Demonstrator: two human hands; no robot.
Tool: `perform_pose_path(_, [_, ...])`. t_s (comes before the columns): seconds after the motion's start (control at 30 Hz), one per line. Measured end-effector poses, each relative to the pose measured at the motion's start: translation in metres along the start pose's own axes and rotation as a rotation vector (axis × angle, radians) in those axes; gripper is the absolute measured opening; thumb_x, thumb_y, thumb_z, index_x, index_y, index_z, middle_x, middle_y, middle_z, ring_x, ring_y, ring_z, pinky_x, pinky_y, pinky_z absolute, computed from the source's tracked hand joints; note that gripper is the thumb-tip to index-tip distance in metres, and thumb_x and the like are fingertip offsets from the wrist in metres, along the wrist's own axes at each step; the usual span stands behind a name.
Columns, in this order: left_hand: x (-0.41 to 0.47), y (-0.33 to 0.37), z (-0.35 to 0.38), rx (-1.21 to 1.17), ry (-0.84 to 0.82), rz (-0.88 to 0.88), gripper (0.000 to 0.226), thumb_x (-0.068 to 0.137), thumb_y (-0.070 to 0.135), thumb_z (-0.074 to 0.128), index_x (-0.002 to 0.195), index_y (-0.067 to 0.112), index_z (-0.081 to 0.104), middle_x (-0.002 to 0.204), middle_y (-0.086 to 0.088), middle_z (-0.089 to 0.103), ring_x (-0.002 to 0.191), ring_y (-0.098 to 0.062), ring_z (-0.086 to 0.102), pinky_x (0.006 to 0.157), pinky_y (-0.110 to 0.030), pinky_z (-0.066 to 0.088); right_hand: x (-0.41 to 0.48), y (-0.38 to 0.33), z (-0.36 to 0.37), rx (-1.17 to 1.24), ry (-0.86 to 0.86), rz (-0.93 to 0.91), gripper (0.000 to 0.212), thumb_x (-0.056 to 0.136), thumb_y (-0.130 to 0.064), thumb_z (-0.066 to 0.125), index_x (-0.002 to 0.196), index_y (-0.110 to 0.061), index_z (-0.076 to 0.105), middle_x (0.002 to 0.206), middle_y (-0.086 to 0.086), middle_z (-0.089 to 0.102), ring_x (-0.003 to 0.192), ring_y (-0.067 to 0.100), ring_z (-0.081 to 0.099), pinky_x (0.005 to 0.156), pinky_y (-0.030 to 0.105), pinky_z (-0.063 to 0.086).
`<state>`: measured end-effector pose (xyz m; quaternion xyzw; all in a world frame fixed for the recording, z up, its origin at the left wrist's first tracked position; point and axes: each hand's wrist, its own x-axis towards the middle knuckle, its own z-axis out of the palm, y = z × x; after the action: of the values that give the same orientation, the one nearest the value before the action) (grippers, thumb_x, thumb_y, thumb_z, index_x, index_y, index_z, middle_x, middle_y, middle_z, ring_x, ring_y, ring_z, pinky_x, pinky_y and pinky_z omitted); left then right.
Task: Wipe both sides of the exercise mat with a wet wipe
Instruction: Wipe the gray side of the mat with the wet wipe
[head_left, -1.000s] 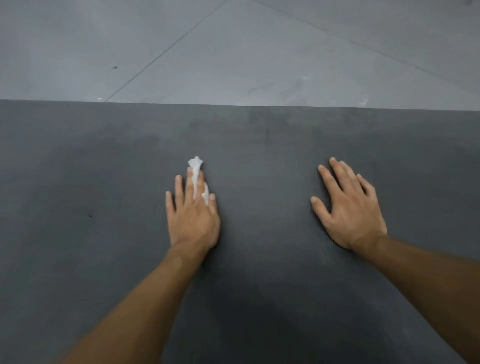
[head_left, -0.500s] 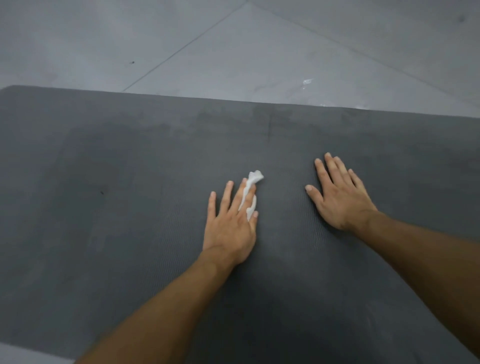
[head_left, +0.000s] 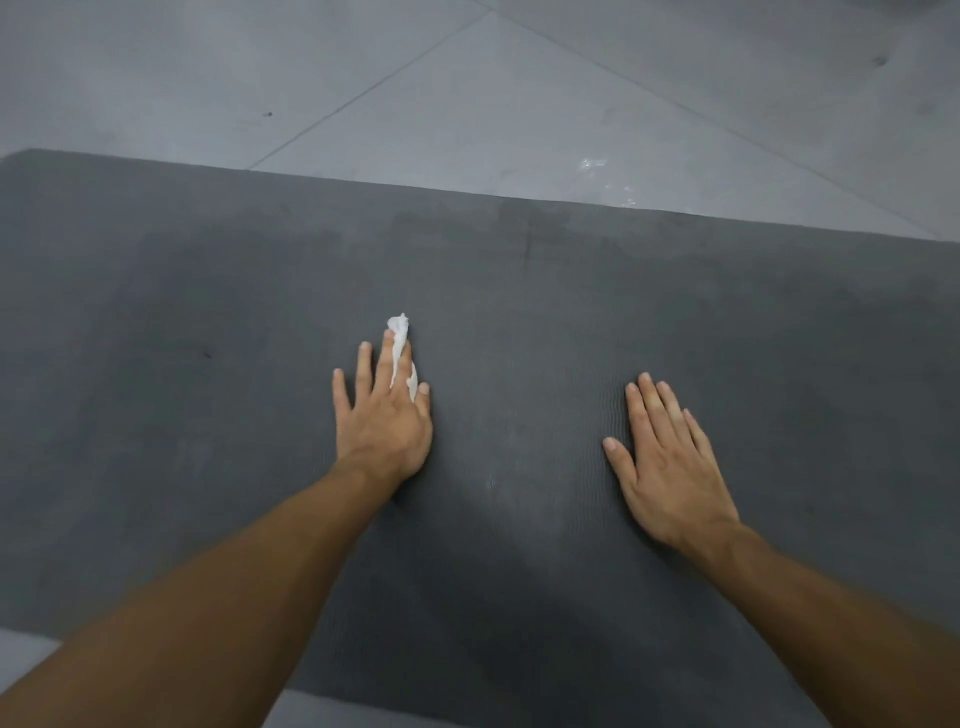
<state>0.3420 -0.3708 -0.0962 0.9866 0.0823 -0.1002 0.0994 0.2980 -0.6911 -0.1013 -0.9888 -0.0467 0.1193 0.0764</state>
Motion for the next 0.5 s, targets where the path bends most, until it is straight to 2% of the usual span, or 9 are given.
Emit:
perform_pose_path(0.2, [-0.06,0.058,0.024,0.012,-0.076,0.311,0.068,0.103,0.047,0.008,0.166,0.024,-0.001,0.172,0.012,-0.013,0.158,-0.016,-0.016,0.127,-0.055,-0.006,-0.006,-0.006,-0.001,0.013,-0.004,0.031,0.074,0.103,-0.058,0.003,0.165,-0.019,-0.006,0.172,-0.005,-0.016,0.156,0.009,-0.021,0.124,0.03,-0.013])
perform_pose_path(0.27, [-0.082,0.074,0.033,0.029,-0.116,0.408,0.067,0.103,0.047,0.007,0.166,0.023,-0.001,0.173,0.009,-0.014,0.158,-0.018,-0.019,0.126,-0.055,-0.01,-0.005,-0.007,-0.002,0.013,-0.014,0.043,0.07,0.107,-0.056,0.007,0.165,-0.019,-0.006,0.172,-0.005,-0.017,0.156,0.009,-0.021,0.125,0.031,-0.012])
perform_pose_path(0.37, [-0.093,0.08,0.039,0.049,-0.129,0.454,0.066,0.104,0.048,0.005,0.165,0.023,0.0,0.172,0.007,-0.015,0.157,-0.019,-0.021,0.124,-0.052,-0.018,-0.004,-0.007,-0.004,0.01,-0.027,0.047,0.072,0.106,-0.055,0.014,0.165,-0.019,-0.007,0.172,-0.004,-0.016,0.156,0.01,-0.02,0.126,0.032,-0.01])
perform_pose_path(0.5, [-0.083,0.055,0.032,0.099,-0.099,0.462,0.064,0.105,0.047,0.007,0.166,0.027,0.001,0.173,0.01,-0.01,0.159,-0.019,-0.015,0.126,-0.054,-0.011,-0.004,-0.008,-0.004,0.011,-0.037,0.052,0.072,0.107,-0.054,0.017,0.165,-0.018,-0.006,0.172,-0.004,-0.015,0.157,0.011,-0.018,0.126,0.032,-0.008])
